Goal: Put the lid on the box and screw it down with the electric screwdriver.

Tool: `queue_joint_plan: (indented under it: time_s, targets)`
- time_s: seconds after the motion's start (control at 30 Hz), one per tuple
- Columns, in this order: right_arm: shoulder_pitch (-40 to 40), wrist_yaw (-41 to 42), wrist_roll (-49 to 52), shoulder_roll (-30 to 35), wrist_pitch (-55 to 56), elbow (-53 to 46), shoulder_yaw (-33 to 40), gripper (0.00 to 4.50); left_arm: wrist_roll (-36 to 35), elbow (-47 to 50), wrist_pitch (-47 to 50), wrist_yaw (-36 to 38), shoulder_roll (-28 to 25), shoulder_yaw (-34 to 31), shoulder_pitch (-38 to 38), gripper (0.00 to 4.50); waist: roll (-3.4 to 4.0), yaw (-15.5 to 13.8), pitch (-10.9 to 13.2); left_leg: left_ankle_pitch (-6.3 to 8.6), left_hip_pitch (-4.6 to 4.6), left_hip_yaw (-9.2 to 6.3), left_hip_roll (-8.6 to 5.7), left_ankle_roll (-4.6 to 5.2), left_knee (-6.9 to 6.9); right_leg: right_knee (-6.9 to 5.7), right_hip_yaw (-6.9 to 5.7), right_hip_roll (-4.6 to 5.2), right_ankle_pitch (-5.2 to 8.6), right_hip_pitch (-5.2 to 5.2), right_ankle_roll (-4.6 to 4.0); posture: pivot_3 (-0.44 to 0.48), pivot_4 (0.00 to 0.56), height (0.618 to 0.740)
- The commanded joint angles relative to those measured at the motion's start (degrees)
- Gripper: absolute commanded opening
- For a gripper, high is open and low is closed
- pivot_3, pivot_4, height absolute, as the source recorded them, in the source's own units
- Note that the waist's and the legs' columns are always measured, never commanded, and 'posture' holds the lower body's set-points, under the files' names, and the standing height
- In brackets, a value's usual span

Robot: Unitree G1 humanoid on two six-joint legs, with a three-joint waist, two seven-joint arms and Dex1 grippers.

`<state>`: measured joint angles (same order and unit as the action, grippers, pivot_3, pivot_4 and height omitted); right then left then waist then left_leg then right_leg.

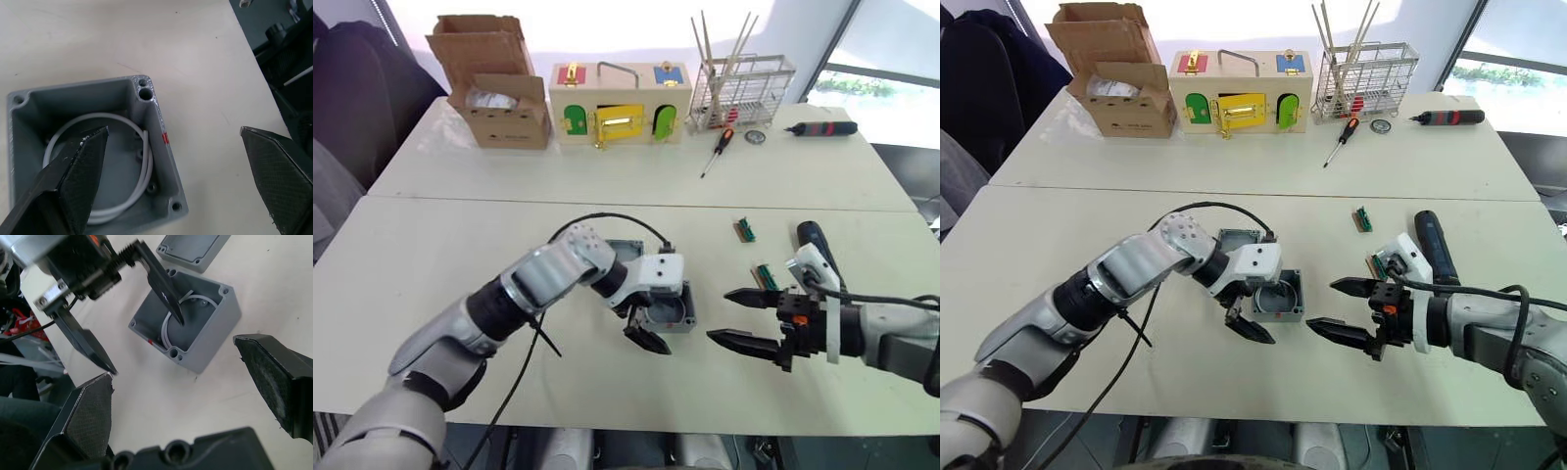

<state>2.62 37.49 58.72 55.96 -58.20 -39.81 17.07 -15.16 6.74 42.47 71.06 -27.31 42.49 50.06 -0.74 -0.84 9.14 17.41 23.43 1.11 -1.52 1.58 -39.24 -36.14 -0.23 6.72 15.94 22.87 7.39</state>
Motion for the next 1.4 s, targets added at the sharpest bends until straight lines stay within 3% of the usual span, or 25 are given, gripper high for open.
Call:
queue_joint_plan:
  time_s: [0.03, 0.07, 0.23, 0.43, 0.6, 0.9, 1.13, 1.37, 1.4]
  targets:
    - [0.62, -1.08, 0.16, -0.86, 1.25, -2.16, 1.63, 4.50, 1.87, 0.12, -2.13, 1.32, 0.07, 0.25, 0.81, 2.84, 0.00, 0.07, 0.00, 0.00, 0.00, 0.00, 0.00, 0.00, 0.00, -0.01, 0.00, 0.00, 0.00, 0.00, 0.00, 0.000, 0.150, 0.735]
    - [0.89, -1.36, 0.14, -1.07, 1.33, -2.35, 1.73, 4.50, 2.13, 0.02, -2.21, 1.74, 0.10, 0.34, 0.82, 2.19, 0.01, 0.06, 0.00, 0.00, -0.01, 0.00, 0.01, 0.00, 0.00, -0.01, 0.00, 0.00, 0.00, 0.00, 0.00, 0.000, 0.150, 0.735]
    - [2.20, -2.19, 0.15, -1.33, 1.70, -2.98, 2.23, 4.50, 3.43, -1.23, -2.49, 3.03, 0.49, 0.28, 1.15, 0.05, 0.00, -0.16, -0.01, 0.00, -0.01, -0.01, 0.01, 0.00, 0.00, -0.02, 0.00, 0.00, 0.00, 0.00, 0.00, 0.000, 0.150, 0.735]
    - [4.54, -2.07, 0.75, -0.18, 1.46, -4.31, 3.98, 4.50, 6.21, -4.35, -7.62, 6.37, 0.04, 0.40, 3.00, 0.05, 0.02, -0.10, -0.02, 0.01, -0.04, -0.06, -0.02, 0.02, -0.03, 0.01, 0.00, 0.00, 0.00, -0.10, 0.00, 0.000, 0.150, 0.735]
    - [8.51, -1.81, 1.31, 0.85, 0.94, -7.22, 5.69, 4.50, 10.53, -16.47, -28.42, 12.79, 2.10, 0.15, 7.34, 0.05, 0.02, -0.03, -0.01, 0.01, -0.04, -0.04, -0.02, 0.02, -0.03, 0.03, -0.01, 0.00, 0.00, -0.10, 0.00, 0.000, 0.150, 0.735]
    - [12.65, -6.08, 1.57, -1.29, 1.53, -10.92, 6.21, 4.50, 14.44, -35.84, -51.64, 20.79, 8.59, -0.18, 12.32, 0.05, 0.01, -0.21, -0.01, 0.02, -0.02, -0.03, -0.03, 0.04, -0.05, 0.04, -0.01, 0.01, 0.00, -0.09, 0.00, 0.000, 0.150, 0.735]
    - [13.57, -9.31, 2.67, -2.73, 2.07, -12.18, 6.23, 4.50, 16.82, -44.40, -59.85, 21.44, 10.20, 0.22, 14.58, 0.05, 0.01, -0.11, -0.01, 0.03, -0.02, -0.05, -0.02, 0.06, -0.05, 0.02, -0.02, 0.01, 0.00, -0.09, 0.00, 0.000, 0.150, 0.735]
    - [12.37, -9.52, 3.46, -2.00, 2.31, -11.19, 6.00, 4.50, 18.25, -49.26, -60.59, 21.04, 11.91, -2.31, 16.17, 0.05, 0.00, -0.06, -0.02, 0.04, -0.04, -0.05, -0.03, 0.07, -0.12, 0.01, -0.02, 0.00, -0.01, -0.14, 0.02, 0.000, 0.150, 0.735]
    - [11.91, -9.20, 3.27, -1.64, 2.30, -10.83, 5.85, 4.50, 17.86, -49.27, -59.54, 21.17, 12.00, -2.71, 16.30, 0.30, 0.00, -0.05, -0.01, 0.04, -0.04, -0.05, -0.03, 0.08, -0.12, 0.01, -0.02, 0.00, -0.01, -0.14, 0.03, 0.000, 0.150, 0.735]
